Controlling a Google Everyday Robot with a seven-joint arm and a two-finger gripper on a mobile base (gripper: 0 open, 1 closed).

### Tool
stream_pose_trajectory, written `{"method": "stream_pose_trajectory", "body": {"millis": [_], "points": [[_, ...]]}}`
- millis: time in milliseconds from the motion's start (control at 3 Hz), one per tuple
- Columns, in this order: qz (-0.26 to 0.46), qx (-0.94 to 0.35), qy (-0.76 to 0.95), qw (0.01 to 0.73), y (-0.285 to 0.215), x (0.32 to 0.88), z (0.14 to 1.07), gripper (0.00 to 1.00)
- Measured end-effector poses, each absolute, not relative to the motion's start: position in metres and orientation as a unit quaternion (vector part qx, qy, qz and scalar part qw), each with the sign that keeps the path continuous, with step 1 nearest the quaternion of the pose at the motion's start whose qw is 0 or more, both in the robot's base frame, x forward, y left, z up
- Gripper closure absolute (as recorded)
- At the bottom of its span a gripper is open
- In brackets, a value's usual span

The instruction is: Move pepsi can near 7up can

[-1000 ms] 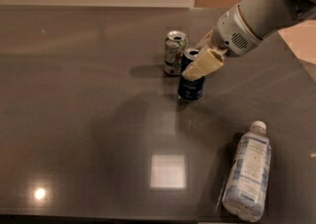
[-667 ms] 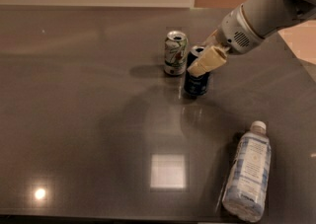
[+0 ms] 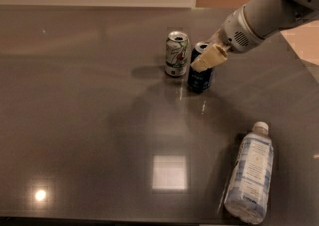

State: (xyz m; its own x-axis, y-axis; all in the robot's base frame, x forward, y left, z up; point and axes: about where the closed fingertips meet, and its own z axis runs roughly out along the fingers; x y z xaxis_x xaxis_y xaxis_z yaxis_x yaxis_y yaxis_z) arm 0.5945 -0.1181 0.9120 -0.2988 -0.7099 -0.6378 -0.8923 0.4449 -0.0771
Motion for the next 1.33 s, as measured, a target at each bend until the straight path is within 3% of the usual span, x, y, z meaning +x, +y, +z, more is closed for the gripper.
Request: {"method": "stream_pose_trajectory", "body": {"millis": [333, 1333], "points": [[0.137, -0.504, 0.794, 0.311, -0.121, 0.605, 0.910, 0.88], [0.144, -0.514, 0.788, 0.305, -0.116, 0.620, 0.898, 0.20]]}}
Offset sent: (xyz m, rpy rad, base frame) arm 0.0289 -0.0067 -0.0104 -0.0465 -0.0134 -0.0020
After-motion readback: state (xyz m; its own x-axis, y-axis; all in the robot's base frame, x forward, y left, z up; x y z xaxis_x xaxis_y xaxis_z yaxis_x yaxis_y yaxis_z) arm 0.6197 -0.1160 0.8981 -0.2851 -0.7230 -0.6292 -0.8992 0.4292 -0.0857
